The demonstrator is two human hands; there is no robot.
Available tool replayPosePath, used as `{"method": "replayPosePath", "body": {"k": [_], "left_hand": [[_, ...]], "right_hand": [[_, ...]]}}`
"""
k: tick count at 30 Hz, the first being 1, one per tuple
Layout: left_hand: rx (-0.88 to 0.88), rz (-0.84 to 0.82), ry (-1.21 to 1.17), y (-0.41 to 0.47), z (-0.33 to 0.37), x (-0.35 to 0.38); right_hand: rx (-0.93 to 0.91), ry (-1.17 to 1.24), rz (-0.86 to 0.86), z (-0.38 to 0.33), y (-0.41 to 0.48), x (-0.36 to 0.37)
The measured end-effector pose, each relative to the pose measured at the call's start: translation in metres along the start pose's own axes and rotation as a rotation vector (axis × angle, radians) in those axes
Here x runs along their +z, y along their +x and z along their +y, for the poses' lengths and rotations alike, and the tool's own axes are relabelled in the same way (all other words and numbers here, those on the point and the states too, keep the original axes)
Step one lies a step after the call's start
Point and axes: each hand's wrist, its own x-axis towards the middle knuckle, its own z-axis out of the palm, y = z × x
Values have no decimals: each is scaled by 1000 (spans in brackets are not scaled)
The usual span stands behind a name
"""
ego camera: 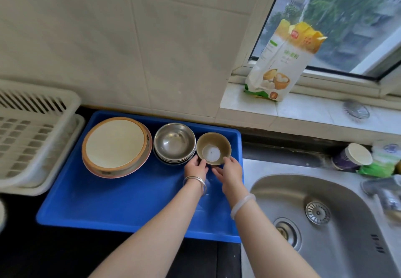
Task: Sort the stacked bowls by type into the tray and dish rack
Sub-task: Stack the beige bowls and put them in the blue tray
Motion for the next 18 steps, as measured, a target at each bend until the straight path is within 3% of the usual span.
{"method": "replayPosePath", "body": {"k": [5,11,14,18], "left_hand": [[-13,-31,22,2,-1,-3],[-19,-59,219,-12,-1,-22],[58,-83,435,-32,5,-44],[221,-35,659,-68,23,-90]], "right_hand": [[-15,-63,-48,0,0,-4],[-150,-273,-30,9,-8,-17],[-242,-404,-22,21,-24,-27],[-325,-503,-136,39,-63,-29]]}}
